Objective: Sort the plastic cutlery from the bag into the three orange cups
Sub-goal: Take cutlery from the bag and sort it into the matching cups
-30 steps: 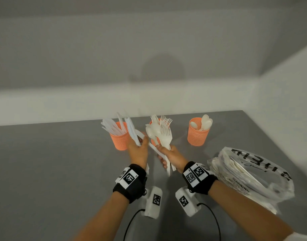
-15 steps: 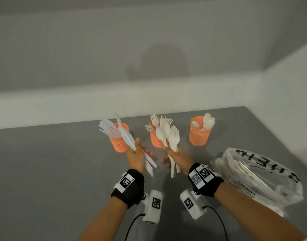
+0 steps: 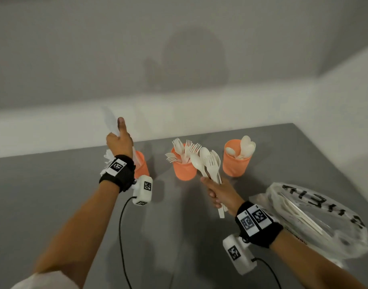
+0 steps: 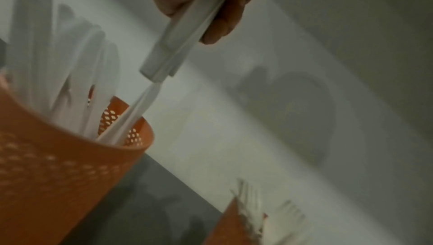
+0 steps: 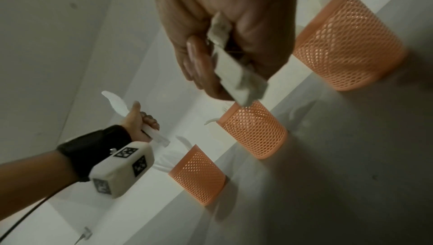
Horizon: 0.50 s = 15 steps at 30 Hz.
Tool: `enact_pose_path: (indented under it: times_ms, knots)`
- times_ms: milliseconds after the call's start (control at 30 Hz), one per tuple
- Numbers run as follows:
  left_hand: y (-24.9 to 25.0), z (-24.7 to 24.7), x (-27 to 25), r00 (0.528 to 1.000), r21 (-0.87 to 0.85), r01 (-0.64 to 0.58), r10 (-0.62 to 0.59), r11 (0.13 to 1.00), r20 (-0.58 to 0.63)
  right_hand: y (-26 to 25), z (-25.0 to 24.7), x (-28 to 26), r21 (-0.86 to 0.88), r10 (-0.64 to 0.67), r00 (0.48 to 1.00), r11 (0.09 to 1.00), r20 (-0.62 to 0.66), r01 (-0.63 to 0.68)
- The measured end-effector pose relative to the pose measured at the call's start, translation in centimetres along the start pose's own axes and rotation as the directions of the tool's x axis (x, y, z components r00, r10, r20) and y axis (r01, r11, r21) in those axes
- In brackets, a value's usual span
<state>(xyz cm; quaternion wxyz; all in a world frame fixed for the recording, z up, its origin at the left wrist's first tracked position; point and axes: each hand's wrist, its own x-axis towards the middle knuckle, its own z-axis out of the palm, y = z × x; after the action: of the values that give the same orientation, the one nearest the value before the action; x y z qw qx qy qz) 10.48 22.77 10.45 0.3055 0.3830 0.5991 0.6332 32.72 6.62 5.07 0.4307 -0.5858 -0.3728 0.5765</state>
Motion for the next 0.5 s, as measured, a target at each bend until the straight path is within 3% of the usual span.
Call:
enact_pose_path:
  times_ms: [167, 333, 500]
  knots:
    - [-3.5, 0.6, 1.2, 0.992, 0.136, -0.051, 0.034, 0.989, 0.12, 0.1, -1.2, 0.0, -0.018, -0.02, 0.999, 1.0, -0.033, 0.02]
    - [-5.6, 0.7, 0.9, 0.992, 0.275, -0.034, -0.001, 0.961, 0.125, 0.4, -1.7, 0.4, -0.044, -0.02, 0.999, 0.999, -0.043, 0.018]
    - [-5.2, 0.6, 0.9, 0.956, 0.416, -0.276, 0.204, 0.866, 0.209, -0.1, -0.7, 0.5, -0.052, -0.038, 0.999, 0.998, -0.022, 0.037]
